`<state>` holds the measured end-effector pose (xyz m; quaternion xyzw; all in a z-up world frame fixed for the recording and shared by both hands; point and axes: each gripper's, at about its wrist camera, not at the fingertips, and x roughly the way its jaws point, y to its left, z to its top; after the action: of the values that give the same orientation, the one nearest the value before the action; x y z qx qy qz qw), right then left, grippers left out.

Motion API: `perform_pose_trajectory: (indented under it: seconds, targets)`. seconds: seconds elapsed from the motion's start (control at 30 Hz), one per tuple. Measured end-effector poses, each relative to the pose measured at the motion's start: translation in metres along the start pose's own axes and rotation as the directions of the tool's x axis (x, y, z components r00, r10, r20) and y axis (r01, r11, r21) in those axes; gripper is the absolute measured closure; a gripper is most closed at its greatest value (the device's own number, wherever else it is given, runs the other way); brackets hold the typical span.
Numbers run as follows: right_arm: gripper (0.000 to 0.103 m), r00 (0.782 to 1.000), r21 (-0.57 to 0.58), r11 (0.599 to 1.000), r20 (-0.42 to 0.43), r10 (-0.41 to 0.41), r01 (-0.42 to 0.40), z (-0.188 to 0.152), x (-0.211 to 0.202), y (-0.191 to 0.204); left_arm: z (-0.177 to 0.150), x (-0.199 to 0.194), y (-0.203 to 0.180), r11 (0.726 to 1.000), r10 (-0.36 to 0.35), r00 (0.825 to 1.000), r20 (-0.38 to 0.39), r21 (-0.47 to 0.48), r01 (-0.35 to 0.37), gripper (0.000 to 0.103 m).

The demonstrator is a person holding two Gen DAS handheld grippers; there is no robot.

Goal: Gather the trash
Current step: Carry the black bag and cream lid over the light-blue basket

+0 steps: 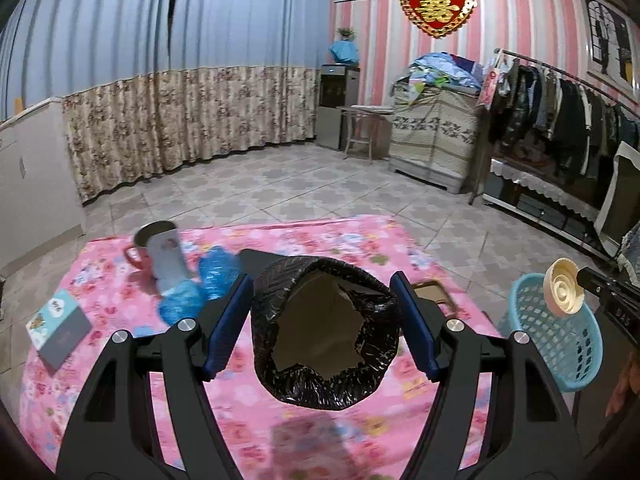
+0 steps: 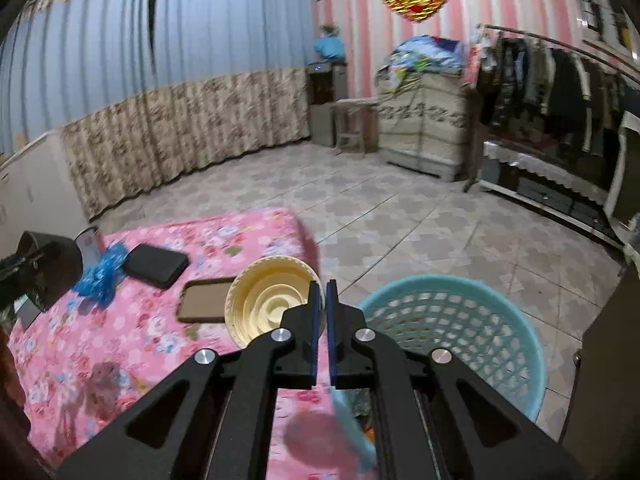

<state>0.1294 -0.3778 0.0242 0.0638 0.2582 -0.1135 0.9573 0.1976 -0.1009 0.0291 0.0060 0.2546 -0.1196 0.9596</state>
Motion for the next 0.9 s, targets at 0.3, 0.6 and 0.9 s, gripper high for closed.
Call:
perform_pose_trajectory:
  seconds: [0.3,0.6,0.9]
  targets:
    - [0.099,0.993,0.070,0.992,0.026,-0.112,0.109,-0.009,0.004,-0.049,-0.009,0.025,-0.063,0.996,-0.074,0.997,0.009,0.056,0.073,0.034]
    - [0.099,0.967,0.122,0.962,0.041,-0.251,0.244,-0.023,0.008,-0.093,-0.023,0.043,-0.139,0.974,-0.178,0.984,0.008,0.143,0.175,0.034]
    - [0.099,0.966,0.188,0.948,-0.042,-0.253,0.257,-0.046,0.025,-0.129,-0.047,0.060,-0.210,0.928,-0.300,0.953,-0.052,0.214,0.304,0.034]
